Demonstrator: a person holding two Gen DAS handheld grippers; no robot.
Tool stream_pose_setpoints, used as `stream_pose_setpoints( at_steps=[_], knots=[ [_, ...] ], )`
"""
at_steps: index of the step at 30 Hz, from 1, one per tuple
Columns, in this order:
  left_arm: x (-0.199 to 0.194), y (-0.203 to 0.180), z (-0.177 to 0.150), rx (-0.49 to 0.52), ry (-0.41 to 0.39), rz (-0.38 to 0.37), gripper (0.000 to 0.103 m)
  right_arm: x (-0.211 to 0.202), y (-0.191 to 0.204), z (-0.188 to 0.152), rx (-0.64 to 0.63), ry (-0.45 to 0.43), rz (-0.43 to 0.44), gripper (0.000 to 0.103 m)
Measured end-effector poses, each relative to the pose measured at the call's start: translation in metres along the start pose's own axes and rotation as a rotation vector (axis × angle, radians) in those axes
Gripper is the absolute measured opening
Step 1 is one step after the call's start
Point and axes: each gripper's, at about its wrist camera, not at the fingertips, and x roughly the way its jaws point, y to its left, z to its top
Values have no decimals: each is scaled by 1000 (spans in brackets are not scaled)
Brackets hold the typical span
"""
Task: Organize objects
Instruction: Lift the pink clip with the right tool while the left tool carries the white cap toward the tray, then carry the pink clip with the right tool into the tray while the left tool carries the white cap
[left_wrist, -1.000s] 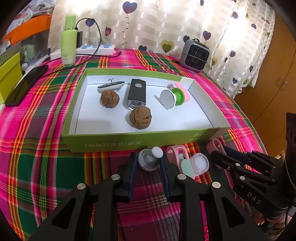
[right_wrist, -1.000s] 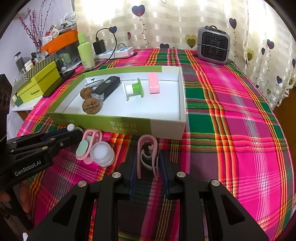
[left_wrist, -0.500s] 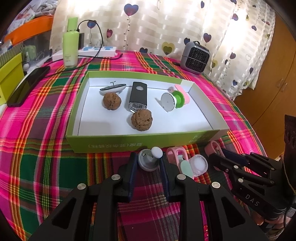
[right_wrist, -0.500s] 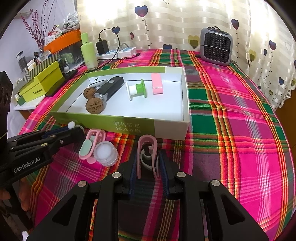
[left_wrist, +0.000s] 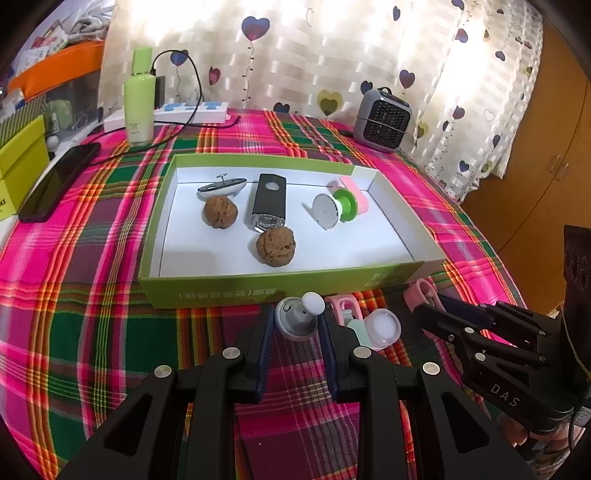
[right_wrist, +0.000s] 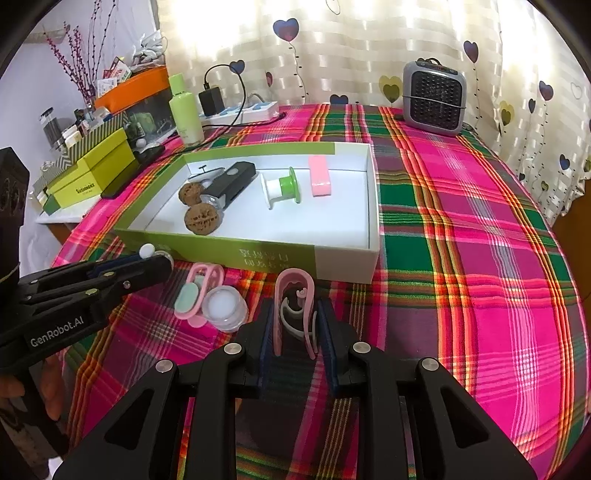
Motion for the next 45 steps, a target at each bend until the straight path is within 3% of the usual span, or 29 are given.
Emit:
stream_pose_setpoints(
  at_steps=[19, 21, 33, 40, 45],
  knots=[
    [1, -9, 32, 16, -15, -21, 22, -10, -7, 28, 11, -50, 8, 24],
    [3, -9, 35, 13, -11, -26, 22, -9, -8, 30, 7, -48, 5, 20],
    [6, -7, 33, 4, -5, -34, 22, -8, -13, 12, -25, -7, 131, 20],
    [4, -5, 32, -2, -7, -35, 22, 2, -5, 7, -56, 28, 145, 21],
    [4, -4, 32, 1, -7, -38, 22, 5, -2, 6, -74, 33, 133, 27]
  ],
)
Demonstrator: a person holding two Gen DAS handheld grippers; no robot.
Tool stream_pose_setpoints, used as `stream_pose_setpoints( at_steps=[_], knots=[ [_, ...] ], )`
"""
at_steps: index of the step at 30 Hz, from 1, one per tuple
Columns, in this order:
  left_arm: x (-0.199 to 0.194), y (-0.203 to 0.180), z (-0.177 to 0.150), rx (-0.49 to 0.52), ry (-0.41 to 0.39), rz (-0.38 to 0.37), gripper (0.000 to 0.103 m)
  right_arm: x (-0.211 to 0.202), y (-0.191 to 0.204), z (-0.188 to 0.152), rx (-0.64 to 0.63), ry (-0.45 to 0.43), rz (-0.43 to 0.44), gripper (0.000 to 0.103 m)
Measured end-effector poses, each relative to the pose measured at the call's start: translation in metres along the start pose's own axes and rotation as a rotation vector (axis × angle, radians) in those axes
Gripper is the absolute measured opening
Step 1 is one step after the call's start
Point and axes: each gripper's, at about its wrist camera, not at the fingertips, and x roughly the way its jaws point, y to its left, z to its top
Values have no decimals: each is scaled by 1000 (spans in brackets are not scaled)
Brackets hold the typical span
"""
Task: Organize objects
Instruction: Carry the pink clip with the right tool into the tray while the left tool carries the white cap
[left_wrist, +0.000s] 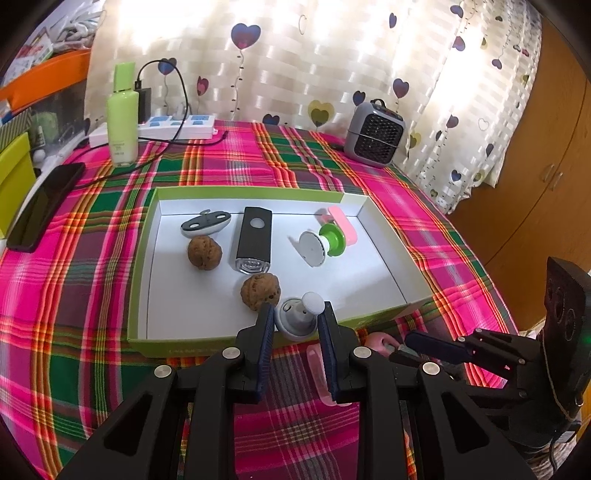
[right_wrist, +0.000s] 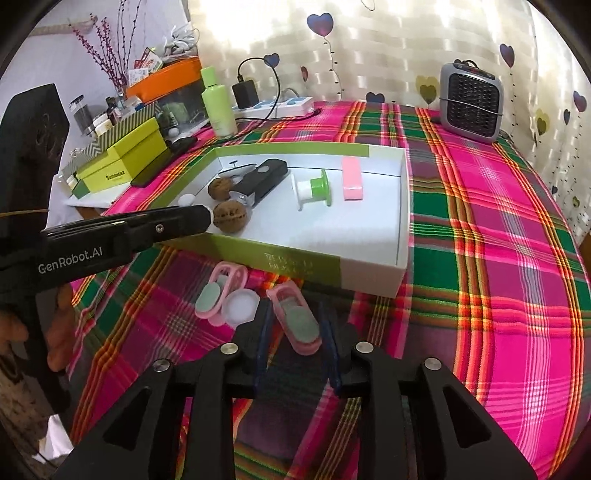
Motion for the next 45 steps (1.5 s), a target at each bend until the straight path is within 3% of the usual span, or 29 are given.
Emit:
stream_pose_setpoints(
  at_steps=[16, 19, 22, 36, 45],
  knots=[
    [1, 0, 0, 1, 0, -2, 22, 15, 4, -1, -35, 44, -51, 27],
    [1, -1, 1, 3, 0, -3, 22, 14, 6, -1, -49, 42, -55, 19],
    [0, -2, 3, 5, -1, -4, 22, 13, 7, -2, -56, 40, -59, 18],
    [-2, -9, 19, 25, -11, -17, 22, -17, 0, 10, -24, -30, -30, 18],
    [8, -9, 41, 38, -18, -22, 22, -9, -18, 37, 50, -58, -100, 18]
  ],
)
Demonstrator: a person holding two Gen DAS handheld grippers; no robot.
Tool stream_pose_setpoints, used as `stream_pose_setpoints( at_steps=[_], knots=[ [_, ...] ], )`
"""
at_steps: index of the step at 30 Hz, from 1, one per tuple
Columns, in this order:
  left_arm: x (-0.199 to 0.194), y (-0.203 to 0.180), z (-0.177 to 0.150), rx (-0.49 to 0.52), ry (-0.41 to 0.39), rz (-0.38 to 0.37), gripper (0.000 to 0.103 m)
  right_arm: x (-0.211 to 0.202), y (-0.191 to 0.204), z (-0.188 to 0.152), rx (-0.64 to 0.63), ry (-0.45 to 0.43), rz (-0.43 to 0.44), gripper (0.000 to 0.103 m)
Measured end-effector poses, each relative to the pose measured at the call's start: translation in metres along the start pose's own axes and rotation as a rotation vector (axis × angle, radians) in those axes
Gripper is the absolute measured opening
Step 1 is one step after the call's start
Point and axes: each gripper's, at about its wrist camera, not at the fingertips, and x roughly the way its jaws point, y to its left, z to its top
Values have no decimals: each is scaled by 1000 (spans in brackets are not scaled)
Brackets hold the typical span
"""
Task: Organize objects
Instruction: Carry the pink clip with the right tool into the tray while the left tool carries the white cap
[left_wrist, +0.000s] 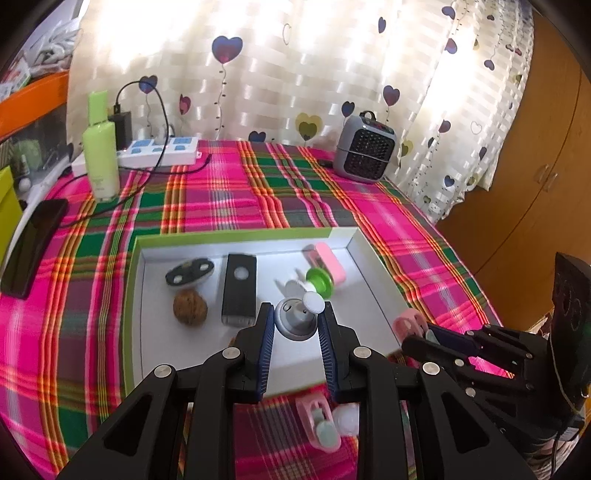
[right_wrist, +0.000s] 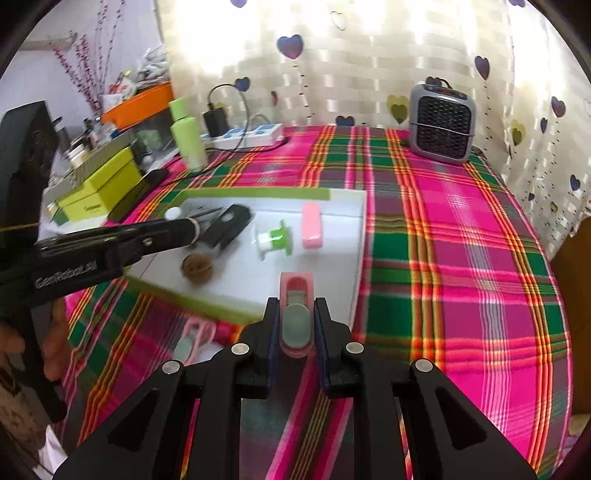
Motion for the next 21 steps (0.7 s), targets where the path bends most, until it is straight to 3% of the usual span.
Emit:
stream_pose_setpoints(
  at_steps=[21],
  knots=[
    [66, 5, 44, 8, 72, -15, 22, 52, -20, 48, 11, 7, -73, 18]
  ],
)
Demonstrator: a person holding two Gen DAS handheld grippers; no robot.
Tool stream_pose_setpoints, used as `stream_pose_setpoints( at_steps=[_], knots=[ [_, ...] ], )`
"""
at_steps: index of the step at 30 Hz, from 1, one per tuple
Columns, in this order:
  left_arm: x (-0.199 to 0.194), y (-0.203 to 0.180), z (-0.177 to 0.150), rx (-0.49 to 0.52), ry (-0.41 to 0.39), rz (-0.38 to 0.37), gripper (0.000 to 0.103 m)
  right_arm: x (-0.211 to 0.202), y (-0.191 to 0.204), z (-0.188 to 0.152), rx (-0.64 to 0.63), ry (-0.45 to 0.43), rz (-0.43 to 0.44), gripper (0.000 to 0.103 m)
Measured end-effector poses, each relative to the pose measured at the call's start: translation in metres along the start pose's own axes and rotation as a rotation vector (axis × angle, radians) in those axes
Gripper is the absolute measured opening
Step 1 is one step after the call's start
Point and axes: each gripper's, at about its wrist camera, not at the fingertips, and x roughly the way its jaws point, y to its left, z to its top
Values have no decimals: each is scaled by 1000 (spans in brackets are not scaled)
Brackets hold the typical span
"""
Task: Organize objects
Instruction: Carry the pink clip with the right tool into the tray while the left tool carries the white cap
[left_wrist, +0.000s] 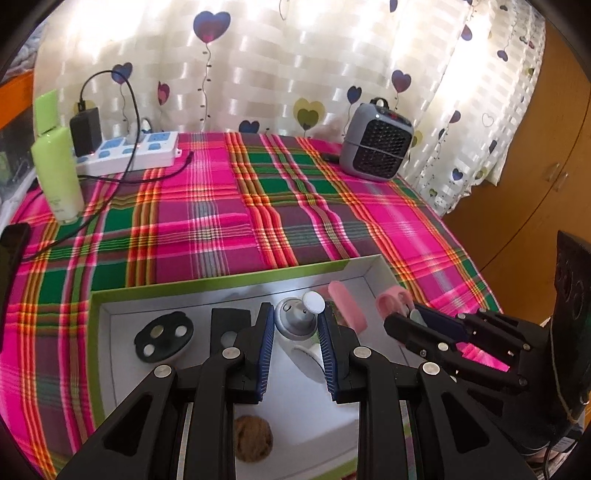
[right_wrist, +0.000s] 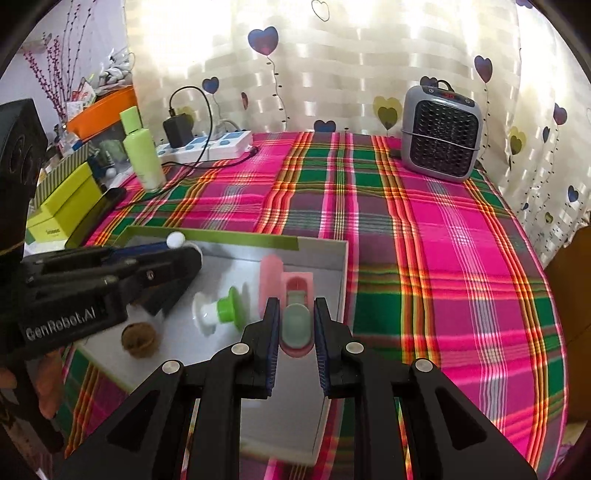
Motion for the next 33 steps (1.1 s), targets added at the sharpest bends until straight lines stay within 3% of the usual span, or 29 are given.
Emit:
stream_pose_setpoints(
  at_steps=[10, 33],
  knots=[
    [23, 5, 4, -15, 39, -8, 22, 24, -5, 13, 6, 23, -10, 18],
    [36, 6, 3, -16, 73, -2, 22, 30, -7, 17, 9, 20, 8, 19]
  ],
)
